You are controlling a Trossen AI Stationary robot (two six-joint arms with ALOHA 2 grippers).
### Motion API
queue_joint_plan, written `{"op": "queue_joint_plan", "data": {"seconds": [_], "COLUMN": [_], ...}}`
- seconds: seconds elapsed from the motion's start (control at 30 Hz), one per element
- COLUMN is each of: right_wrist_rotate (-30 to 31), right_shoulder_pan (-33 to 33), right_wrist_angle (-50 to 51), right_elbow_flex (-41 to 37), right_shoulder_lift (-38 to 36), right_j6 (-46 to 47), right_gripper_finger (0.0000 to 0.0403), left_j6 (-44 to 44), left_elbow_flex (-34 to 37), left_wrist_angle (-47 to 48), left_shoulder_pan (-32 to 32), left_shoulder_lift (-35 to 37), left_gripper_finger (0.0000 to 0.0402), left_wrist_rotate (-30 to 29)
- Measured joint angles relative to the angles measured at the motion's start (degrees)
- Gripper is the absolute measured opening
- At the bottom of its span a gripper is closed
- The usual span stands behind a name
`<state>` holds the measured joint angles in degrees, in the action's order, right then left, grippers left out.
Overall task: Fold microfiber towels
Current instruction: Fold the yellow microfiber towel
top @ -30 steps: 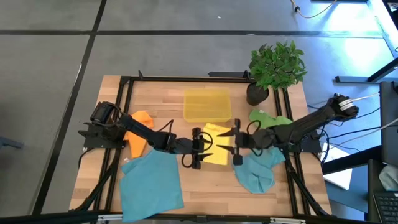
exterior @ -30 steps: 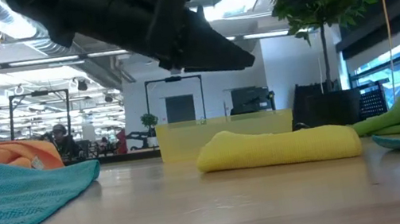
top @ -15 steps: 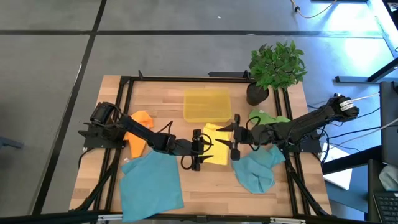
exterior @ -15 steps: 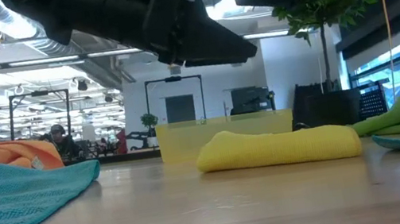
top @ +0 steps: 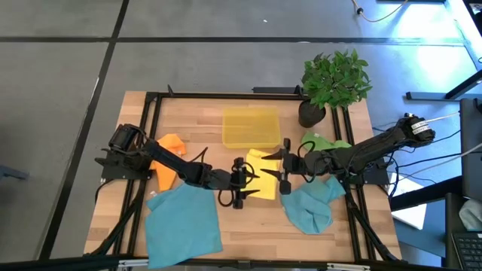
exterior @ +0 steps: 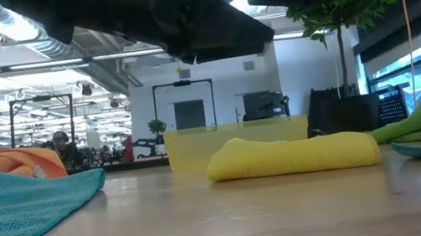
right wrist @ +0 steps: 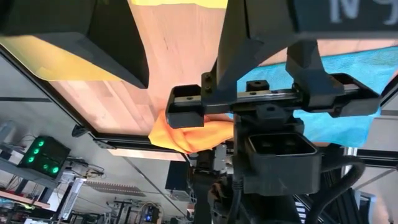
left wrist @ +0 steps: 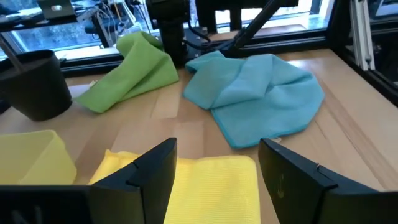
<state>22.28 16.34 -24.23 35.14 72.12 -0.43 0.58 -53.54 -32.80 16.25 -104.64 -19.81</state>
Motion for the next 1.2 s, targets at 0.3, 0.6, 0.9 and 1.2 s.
{"op": "queue_joint_plan", "data": {"seconds": [0.3,0.6,0.9,1.2], "right_wrist_rotate": [-0.1,-2.7,-0.6,2.4], "right_shoulder_pan": [0.1,0.4,7.7,12.1], "right_wrist_angle": [0.0,0.9,10.0,10.7], "right_elbow_flex": [0.0,0.0,-0.1,-0.1], "right_shoulder_lift": [0.0,0.0,3.9,11.8], "right_j6": [0.1,1.2,7.8,7.3], "right_gripper_finger": [0.0192,0.0192,0.0170,0.0145], "left_j6": [2.2,4.9,6.7,5.0], "left_elbow_flex": [0.0,0.0,0.0,-2.6], "left_wrist_angle": [-0.8,1.2,12.9,20.0], "left_shoulder_pan": [-0.1,-1.4,1.3,0.7], "left_shoulder_lift": [0.0,0.0,-0.1,-1.9], "left_gripper_finger": [0.0218,0.0218,0.0220,0.0239], "left_wrist_rotate": [1.6,4.7,5.7,8.6]}}
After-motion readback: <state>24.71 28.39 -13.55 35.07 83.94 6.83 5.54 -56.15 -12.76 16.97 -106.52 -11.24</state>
